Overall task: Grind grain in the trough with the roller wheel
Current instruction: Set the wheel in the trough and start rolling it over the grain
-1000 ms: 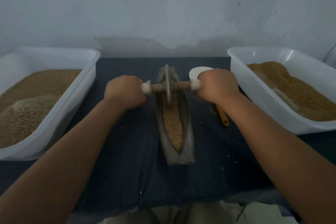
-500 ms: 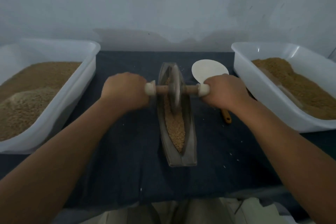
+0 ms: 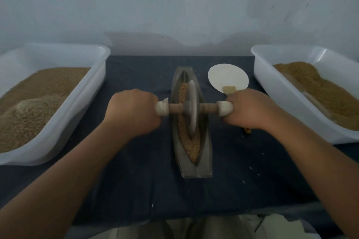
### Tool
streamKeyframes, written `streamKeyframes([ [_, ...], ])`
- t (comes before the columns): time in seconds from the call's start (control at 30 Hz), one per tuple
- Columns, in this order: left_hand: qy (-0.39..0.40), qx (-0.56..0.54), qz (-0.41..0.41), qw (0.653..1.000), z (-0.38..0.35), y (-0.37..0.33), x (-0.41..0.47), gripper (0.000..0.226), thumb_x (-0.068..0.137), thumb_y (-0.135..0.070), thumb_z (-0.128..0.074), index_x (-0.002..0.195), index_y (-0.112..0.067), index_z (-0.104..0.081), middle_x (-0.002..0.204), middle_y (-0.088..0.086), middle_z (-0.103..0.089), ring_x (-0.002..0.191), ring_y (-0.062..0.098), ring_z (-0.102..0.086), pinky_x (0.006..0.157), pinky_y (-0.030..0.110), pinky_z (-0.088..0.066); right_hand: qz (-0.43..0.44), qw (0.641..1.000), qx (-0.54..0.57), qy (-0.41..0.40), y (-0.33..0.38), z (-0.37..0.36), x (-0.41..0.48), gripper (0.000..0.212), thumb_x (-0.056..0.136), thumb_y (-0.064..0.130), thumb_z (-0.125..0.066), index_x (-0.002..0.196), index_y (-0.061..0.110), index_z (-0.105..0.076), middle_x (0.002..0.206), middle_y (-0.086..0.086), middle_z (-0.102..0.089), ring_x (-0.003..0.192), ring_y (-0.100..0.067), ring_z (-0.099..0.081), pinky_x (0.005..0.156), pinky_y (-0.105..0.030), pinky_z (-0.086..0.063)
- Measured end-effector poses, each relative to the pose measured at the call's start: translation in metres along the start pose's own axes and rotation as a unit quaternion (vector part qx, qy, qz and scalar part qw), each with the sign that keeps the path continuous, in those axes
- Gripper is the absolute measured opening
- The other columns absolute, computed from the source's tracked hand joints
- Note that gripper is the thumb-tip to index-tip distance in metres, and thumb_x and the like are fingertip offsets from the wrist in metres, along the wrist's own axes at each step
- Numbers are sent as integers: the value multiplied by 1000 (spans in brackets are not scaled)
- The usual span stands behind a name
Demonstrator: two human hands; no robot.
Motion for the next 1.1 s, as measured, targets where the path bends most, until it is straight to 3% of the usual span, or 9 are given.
streamKeyframes([
  [0.1, 57, -18, 50, 997, -15, 11, 49, 32, 82, -54, -56, 68, -25, -59, 68, -6, -60, 61, 19, -58, 57, 31, -46, -33, 992, -33, -121, 3, 18, 33, 39, 84, 57, -54, 64, 24, -58, 63, 6, -58, 59, -17, -54, 54, -31, -47],
  [0.2, 59, -31, 52, 996, -14, 12, 71, 39, 84, -61, -59, 71, -24, -60, 73, -4, -62, 65, 22, -60, 62, 33, -47, -34, 987, -39, -152, 6, 27, 53, 31, 80, 44, -57, 64, 18, -57, 60, 4, -56, 57, -19, -54, 52, -28, -42],
  [0.4, 86, -18, -29, 996, -3, -1, 2, 24, 77, -52, -56, 67, -30, -56, 63, -10, -57, 56, 10, -53, 50, 26, -34, 13, 998, 5, 56, -3, -5, 2, 30, 70, 55, -60, 67, 26, -67, 63, 7, -64, 59, -9, -62, 51, -31, -49],
  [0.5, 48, -4, -44, 998, 5, -2, -14, 27, 75, -54, -57, 62, -31, -53, 55, -11, -51, 49, 7, -47, 46, 23, -25, 22, 994, 54, 91, -3, -11, -15, 33, 65, 60, -60, 70, 28, -67, 65, 7, -65, 56, -6, -63, 51, -33, -51],
  [0.67, 61, -8, 33, 998, -10, 6, 41, 26, 80, -50, -59, 67, -26, -57, 67, -9, -58, 60, 18, -57, 56, 29, -42, -20, 992, -21, -124, 1, 11, 28, 40, 88, 58, -54, 64, 26, -58, 63, 6, -58, 60, -18, -57, 54, -31, -46],
  [0.77, 80, -34, 59, 994, -19, 15, 65, 31, 78, -55, -56, 72, -25, -61, 74, -6, -62, 69, 22, -60, 63, 33, -46, -18, 980, -45, -195, 9, 29, 49, 27, 76, 41, -57, 60, 19, -53, 56, 5, -52, 52, -20, -52, 51, -29, -46],
  [0.87, 91, -43, 37, 994, -17, 9, 52, 32, 82, -54, -53, 71, -26, -61, 72, -7, -60, 69, 22, -61, 63, 34, -46, -14, 991, -43, -129, 7, 24, 48, 26, 75, 43, -57, 61, 21, -57, 60, 5, -57, 55, -17, -53, 50, -28, -43],
  [1.03, 86, -5, -48, 995, 1, -3, -5, 26, 79, -54, -53, 67, -31, -56, 61, -11, -55, 55, 9, -52, 49, 27, -34, 30, 997, 21, 75, 0, -10, -7, 29, 64, 58, -56, 73, 33, -68, 59, 7, -65, 52, -8, -61, 49, -29, -46],
  [1.1, 58, 20, -54, 997, 8, -7, -11, 27, 78, -54, -54, 64, -31, -53, 58, -11, -52, 50, 9, -48, 47, 25, -28, 28, 995, 44, 81, -1, -14, -14, 29, 63, 60, -57, 74, 36, -68, 64, 5, -64, 55, -7, -62, 50, -30, -45],
])
Point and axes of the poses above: each hand's wrist, its own x-axis towards the middle knuckle, its own z-axis out of the back of the hand, y = z × x, the point moved 9 cm from there along x, towards the middle knuckle
